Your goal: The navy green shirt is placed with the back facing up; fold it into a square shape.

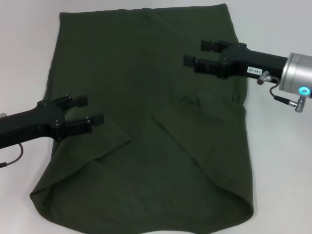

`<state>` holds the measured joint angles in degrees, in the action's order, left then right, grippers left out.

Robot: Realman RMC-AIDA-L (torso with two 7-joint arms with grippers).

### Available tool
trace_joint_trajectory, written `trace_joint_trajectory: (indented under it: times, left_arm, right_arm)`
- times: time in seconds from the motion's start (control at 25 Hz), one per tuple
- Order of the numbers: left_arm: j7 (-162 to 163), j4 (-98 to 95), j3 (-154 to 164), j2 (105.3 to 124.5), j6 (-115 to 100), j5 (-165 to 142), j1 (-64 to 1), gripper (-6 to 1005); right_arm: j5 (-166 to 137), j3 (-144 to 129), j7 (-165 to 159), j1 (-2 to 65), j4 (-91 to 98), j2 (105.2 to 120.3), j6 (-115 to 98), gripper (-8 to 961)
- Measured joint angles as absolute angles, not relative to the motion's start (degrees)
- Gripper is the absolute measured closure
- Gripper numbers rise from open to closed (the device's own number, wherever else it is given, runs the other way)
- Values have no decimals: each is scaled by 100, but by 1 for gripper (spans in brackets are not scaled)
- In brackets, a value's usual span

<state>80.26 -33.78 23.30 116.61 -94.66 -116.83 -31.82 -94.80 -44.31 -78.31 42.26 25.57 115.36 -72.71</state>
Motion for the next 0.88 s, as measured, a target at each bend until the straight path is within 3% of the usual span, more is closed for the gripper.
trace_joint_trajectory:
  times: [0.88]
  left_arm:
    - [8462,-3677,2295,11529,-10126,-11708,-3193,120]
  right_arm:
    - [-10603,-4595,-7893,3963,3069,11389,-9148,69]
